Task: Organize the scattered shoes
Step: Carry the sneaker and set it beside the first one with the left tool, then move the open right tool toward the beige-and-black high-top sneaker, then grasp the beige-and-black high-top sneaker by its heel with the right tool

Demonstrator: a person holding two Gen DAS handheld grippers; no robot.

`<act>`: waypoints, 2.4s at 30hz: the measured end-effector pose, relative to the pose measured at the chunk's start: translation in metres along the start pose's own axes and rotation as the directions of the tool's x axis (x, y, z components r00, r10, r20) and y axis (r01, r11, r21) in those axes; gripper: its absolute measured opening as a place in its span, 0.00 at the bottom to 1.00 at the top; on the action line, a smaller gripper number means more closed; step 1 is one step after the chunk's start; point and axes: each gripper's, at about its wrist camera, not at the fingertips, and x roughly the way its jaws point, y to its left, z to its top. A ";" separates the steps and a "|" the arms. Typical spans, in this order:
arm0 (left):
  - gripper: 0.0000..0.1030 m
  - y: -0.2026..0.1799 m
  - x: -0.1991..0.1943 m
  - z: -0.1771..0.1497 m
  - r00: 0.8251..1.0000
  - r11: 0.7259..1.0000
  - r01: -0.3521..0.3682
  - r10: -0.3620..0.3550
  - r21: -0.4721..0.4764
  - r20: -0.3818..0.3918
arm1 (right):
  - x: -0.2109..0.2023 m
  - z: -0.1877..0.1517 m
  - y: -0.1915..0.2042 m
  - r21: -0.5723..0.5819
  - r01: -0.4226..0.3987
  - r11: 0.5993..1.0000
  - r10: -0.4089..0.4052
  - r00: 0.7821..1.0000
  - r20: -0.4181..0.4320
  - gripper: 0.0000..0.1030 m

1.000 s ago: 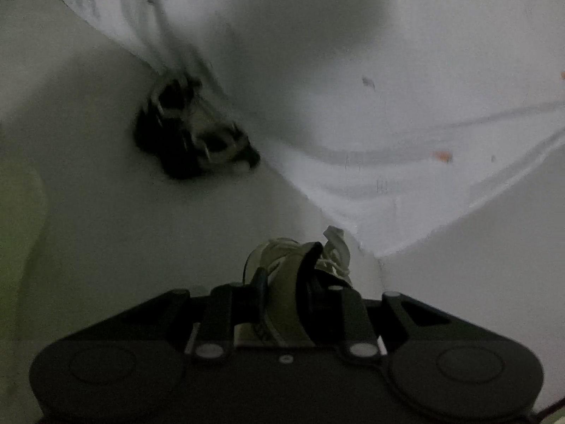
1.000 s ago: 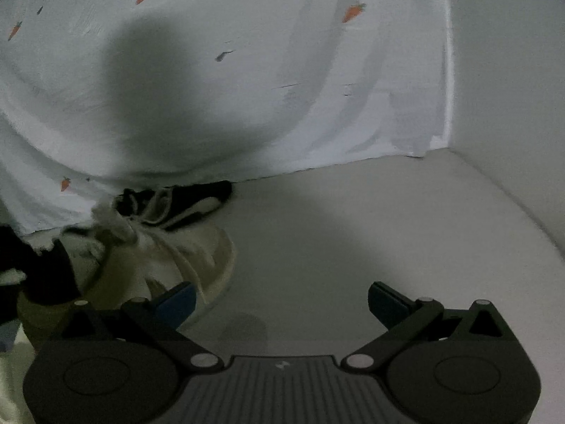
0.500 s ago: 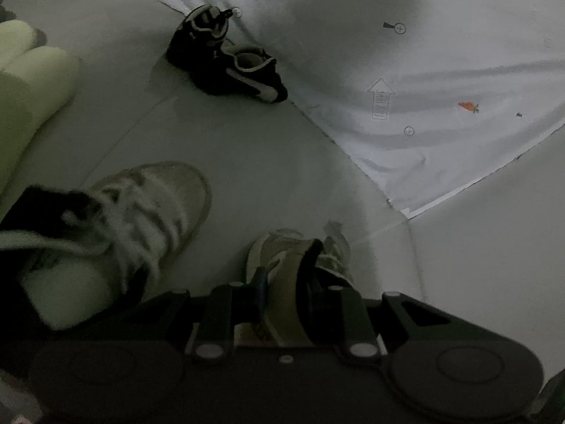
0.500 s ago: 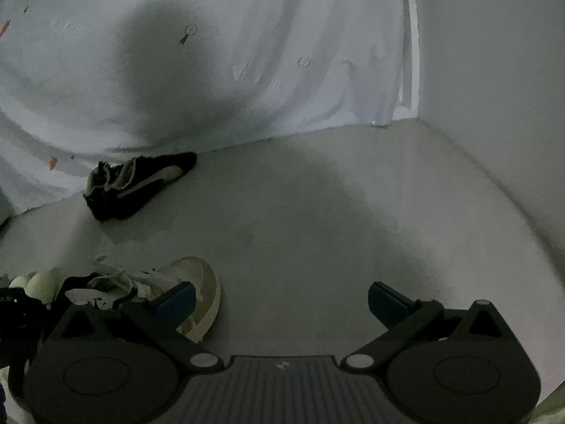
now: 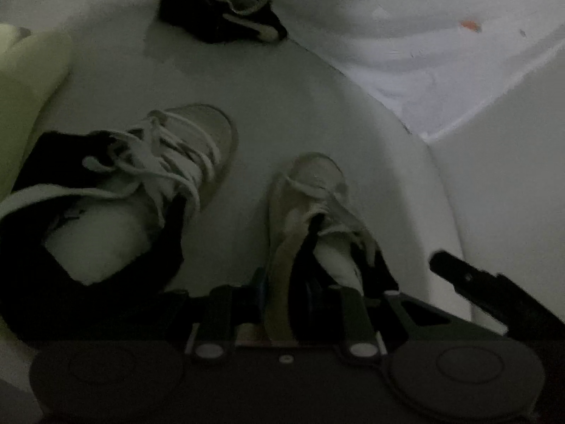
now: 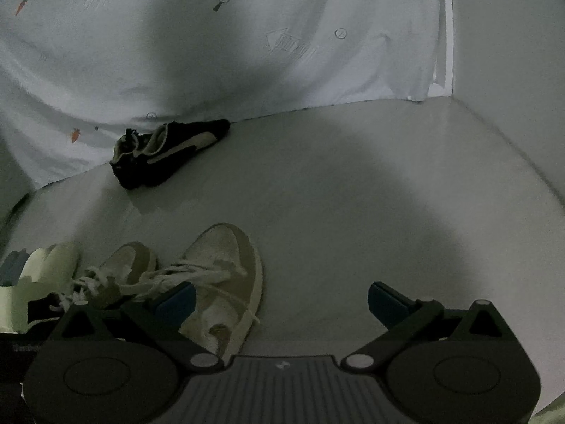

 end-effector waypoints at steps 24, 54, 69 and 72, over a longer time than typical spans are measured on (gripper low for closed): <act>0.92 0.059 -0.083 0.060 0.985 0.976 -0.063 0.027 0.207 0.172 | 0.027 -0.030 0.091 -0.094 -0.021 0.995 -0.004 0.968 -0.253 1.00; 0.92 0.034 -0.074 0.085 0.951 0.990 -0.055 0.012 0.132 0.309 | 0.047 0.037 -0.073 0.235 0.296 0.926 -0.244 0.943 -0.226 0.97; 0.92 0.032 -0.042 0.137 0.943 0.994 -0.024 -0.012 0.105 0.334 | 0.054 0.066 -0.076 0.303 -0.163 0.939 0.164 0.986 0.020 0.97; 0.92 0.028 -0.040 0.127 0.951 0.990 -0.040 -0.004 0.135 0.309 | 0.071 0.054 -0.046 0.121 -0.145 0.982 0.153 0.986 -0.059 0.97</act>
